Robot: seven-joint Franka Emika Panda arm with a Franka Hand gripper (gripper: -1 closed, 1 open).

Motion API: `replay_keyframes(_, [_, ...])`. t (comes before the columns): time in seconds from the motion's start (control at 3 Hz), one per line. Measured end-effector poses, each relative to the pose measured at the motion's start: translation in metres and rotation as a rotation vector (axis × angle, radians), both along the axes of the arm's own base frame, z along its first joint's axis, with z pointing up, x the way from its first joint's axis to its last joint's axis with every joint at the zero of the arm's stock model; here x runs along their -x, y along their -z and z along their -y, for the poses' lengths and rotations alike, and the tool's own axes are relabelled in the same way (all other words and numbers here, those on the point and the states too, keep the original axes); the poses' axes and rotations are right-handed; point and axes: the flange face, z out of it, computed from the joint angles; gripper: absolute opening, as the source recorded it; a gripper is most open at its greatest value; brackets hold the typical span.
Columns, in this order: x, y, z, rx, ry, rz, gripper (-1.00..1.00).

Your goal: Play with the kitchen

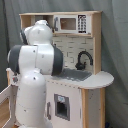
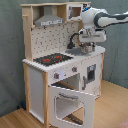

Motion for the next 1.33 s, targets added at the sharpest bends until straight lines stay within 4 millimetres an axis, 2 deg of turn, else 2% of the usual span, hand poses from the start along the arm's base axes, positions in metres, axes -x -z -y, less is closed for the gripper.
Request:
replay_keyframes(0.67, [0.010, 0.001, 0.034, 0.016, 0.040, 0.056, -1.00])
replay_keyframes(1.0, [0.005, 0.006, 0.051, 0.027, 0.071, 0.106, -1.00])
replay_keyframes(1.33, [-0.014, 0.016, 0.056, 0.021, 0.090, 0.159, -1.00])
